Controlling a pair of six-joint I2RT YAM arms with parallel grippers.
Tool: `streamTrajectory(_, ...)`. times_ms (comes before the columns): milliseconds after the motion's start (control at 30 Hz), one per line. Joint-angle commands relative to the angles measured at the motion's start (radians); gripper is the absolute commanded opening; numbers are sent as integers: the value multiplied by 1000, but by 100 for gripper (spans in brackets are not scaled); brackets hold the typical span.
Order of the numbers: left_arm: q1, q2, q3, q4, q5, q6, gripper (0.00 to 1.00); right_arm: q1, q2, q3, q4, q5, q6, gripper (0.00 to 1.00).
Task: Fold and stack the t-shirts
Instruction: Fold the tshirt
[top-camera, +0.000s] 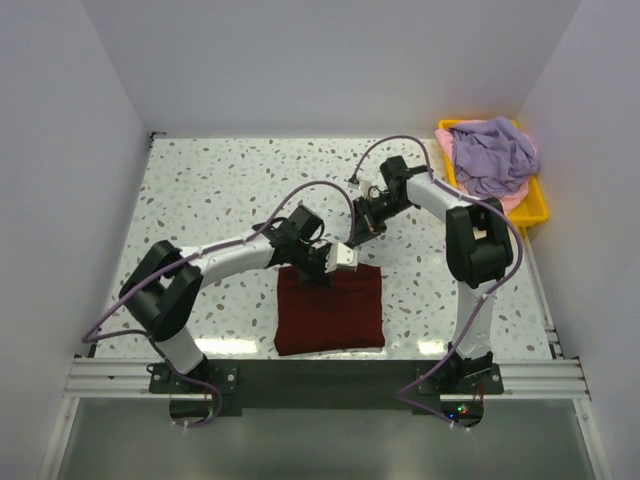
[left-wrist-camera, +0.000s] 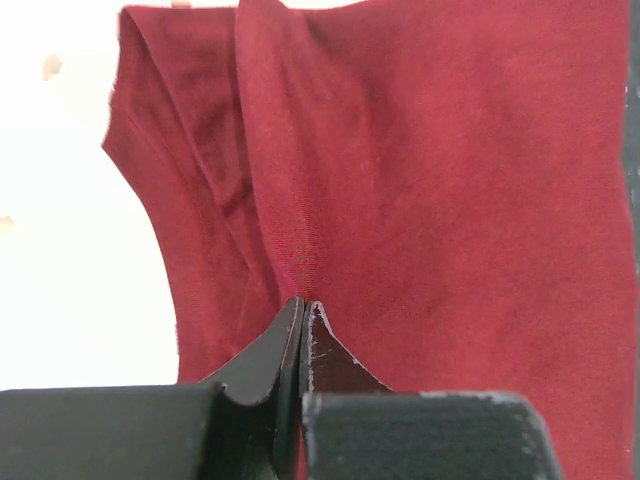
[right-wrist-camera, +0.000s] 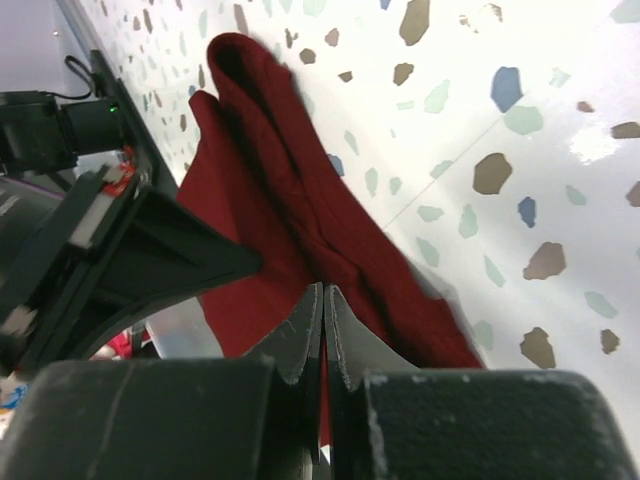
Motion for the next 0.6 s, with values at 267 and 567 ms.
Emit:
streamTrajectory(267,-144,-191,-83,98,-265,5,0,89,35,39,-129,-102,-116,0)
streamTrajectory(567,-216,-246,-143,176,-425,-1,0,175,180,111,-302,-84,-276,0)
